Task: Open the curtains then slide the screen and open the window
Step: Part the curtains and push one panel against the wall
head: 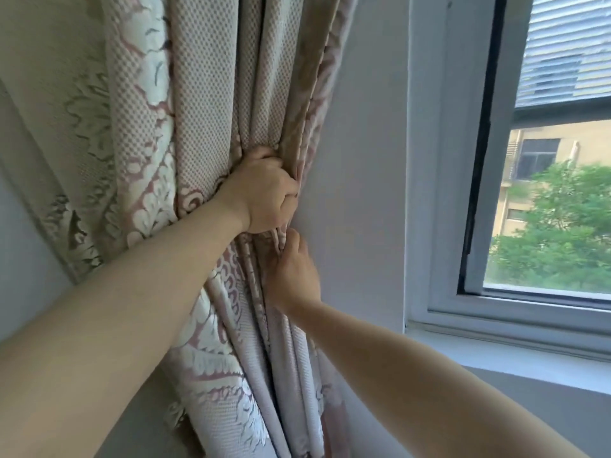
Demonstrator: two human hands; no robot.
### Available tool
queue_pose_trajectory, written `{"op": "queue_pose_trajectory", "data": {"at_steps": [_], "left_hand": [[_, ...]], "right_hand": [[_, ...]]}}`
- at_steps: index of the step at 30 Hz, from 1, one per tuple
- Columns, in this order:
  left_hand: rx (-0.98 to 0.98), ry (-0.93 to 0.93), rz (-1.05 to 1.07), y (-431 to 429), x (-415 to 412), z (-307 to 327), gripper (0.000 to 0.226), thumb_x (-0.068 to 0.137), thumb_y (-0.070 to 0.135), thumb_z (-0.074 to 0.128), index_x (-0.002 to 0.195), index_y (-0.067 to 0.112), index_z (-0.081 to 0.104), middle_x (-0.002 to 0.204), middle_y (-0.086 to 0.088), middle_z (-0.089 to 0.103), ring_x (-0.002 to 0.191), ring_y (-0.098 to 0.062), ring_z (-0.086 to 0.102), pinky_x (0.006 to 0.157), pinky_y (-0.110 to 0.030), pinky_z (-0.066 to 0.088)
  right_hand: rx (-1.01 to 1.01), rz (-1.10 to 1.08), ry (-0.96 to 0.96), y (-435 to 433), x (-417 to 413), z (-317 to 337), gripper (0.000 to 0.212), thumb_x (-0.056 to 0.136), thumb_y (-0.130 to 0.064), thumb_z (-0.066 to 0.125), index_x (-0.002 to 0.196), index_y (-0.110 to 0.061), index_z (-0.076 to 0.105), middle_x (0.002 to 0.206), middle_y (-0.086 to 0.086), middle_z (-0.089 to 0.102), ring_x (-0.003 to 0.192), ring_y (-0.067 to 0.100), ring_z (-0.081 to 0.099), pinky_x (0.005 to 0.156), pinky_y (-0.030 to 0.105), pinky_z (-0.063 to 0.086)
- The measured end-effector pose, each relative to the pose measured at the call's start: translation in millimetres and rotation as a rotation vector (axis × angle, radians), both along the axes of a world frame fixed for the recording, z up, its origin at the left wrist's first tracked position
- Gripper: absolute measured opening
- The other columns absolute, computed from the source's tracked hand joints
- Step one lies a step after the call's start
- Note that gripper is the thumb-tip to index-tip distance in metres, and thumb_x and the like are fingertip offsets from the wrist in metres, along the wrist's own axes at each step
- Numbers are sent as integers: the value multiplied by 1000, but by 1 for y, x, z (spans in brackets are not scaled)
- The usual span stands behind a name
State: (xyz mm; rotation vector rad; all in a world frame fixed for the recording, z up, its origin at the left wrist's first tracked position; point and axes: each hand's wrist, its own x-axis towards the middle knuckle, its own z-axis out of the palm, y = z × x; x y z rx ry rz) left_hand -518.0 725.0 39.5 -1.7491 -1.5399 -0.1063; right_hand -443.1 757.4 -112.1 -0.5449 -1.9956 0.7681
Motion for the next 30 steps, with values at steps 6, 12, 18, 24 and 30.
{"op": "queue_pose_trajectory", "data": {"at_steps": [6, 12, 18, 24, 30], "left_hand": [[-31, 12, 114, -39, -66, -1, 29, 80, 31, 33, 59, 22, 52, 61, -1, 61, 71, -27, 51, 95, -41, 31], [-12, 32, 162, -81, -145, -21, 35, 80, 31, 35, 60, 15, 59, 60, -1, 61, 68, -27, 52, 92, -39, 28], [31, 19, 247, -121, -257, -32, 31, 79, 27, 36, 57, 18, 56, 58, 1, 58, 67, -26, 51, 91, -38, 28], [80, -61, 387, -160, -373, -30, 30, 79, 25, 36, 54, 20, 52, 55, -1, 52, 63, -27, 51, 86, -37, 28], [71, -93, 553, -206, -465, -42, 40, 80, 25, 30, 51, 20, 57, 54, 4, 46, 63, -24, 50, 89, -39, 30]], "right_hand": [[-4, 72, 5, -31, -72, -8, 40, 94, -33, 45, 128, -14, 37, 119, 15, 50, 102, 41, 52, 76, 44, 45], [72, 134, 15, -60, -150, -30, 48, 96, -37, 49, 134, -9, 39, 120, 18, 52, 102, 42, 53, 77, 45, 45], [140, 230, -23, -86, -257, -37, 48, 97, -33, 50, 137, -8, 39, 120, 16, 51, 102, 37, 53, 76, 45, 47], [198, 323, -125, -118, -373, -27, 52, 96, -21, 49, 143, -9, 33, 121, 17, 47, 98, 38, 55, 68, 44, 49], [356, 403, -290, -158, -463, -29, 52, 96, -19, 47, 142, -8, 27, 125, 20, 44, 92, 39, 58, 59, 39, 40]]}}
